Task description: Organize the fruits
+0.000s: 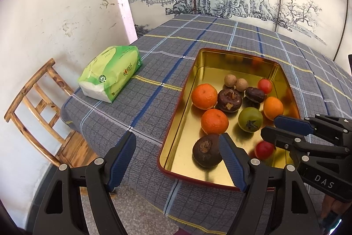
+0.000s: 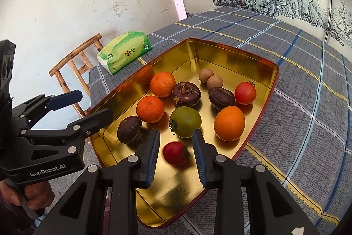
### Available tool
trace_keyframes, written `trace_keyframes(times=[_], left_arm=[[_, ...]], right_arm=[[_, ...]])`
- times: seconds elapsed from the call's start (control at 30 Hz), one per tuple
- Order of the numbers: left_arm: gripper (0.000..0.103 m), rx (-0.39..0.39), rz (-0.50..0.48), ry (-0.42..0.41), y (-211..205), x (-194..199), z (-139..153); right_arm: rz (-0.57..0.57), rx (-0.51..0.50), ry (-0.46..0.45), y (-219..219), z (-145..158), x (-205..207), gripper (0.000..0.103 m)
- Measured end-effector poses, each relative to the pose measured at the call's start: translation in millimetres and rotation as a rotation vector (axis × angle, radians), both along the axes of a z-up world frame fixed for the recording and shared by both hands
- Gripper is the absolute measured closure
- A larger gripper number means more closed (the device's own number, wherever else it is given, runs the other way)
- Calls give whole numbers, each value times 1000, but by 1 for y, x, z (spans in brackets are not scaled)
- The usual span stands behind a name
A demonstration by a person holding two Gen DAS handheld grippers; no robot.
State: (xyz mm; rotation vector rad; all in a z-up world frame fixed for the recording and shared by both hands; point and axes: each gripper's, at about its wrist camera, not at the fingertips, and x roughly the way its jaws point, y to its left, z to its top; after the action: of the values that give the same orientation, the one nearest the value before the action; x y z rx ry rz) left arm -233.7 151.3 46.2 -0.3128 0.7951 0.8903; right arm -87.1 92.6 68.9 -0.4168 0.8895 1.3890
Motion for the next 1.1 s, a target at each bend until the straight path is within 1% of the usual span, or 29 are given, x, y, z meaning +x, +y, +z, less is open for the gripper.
trace_keyframes(times=[0.17, 0.23, 0.3, 0.33, 0.43, 0.47, 0.5, 0.57, 0.63, 0.67, 0.7, 0.77, 0.8, 0.83, 0.87, 0.93, 1.0, 1.1], left_arm=[[26, 14, 4, -6, -1, 0, 2], [26, 19, 3, -16, -2, -1, 5], [26, 28, 6, -33, -2, -3, 9], [26, 36, 10, -41, -3, -4, 12], [25, 88, 33, -48, -8, -6, 22], [25, 108, 39, -58, -10, -8, 27], [25, 122, 44, -71, -12, -9, 30], [24, 150, 54, -111, -17, -14, 40], [17, 177, 62, -161, -22, -21, 51], [16, 197, 71, -181, -25, -24, 57], [15, 234, 88, -202, -30, -28, 65], [10, 301, 114, -224, -38, -33, 80], [1, 336, 122, -237, -43, -36, 90], [0, 363, 125, -253, -48, -39, 98], [0, 338, 134, -241, -53, -41, 107], [0, 384, 123, -286, -64, -48, 124], [0, 408, 90, -313, -73, -50, 139], [0, 419, 43, -323, -81, -49, 152]], right_arm=[[-23, 19, -2, -3, 5, 2, 73], [-34, 36, -13, -5, 10, 1, 70], [-55, 69, -45, -9, 18, 1, 61], [-66, 87, -63, -11, 22, 0, 59], [-101, 130, -122, -18, 34, -3, 44], [-112, 147, -139, -20, 37, -4, 35], [-123, 171, -158, -24, 42, -5, 28], [-138, 203, -185, -29, 49, -7, 26], [-160, 230, -214, -35, 57, -10, 22], [-172, 245, -223, -37, 60, -10, 17], [-184, 264, -229, -41, 64, -10, 14], [-201, 297, -239, -48, 73, -12, 14], [-209, 310, -244, -50, 77, -14, 14], [-215, 322, -247, -53, 82, -14, 13], [-220, 337, -250, -56, 86, -16, 11], [-227, 370, -260, -63, 97, -19, 8], [-235, 405, -274, -70, 108, -22, 6], [-241, 440, -281, -77, 120, -26, 4]])
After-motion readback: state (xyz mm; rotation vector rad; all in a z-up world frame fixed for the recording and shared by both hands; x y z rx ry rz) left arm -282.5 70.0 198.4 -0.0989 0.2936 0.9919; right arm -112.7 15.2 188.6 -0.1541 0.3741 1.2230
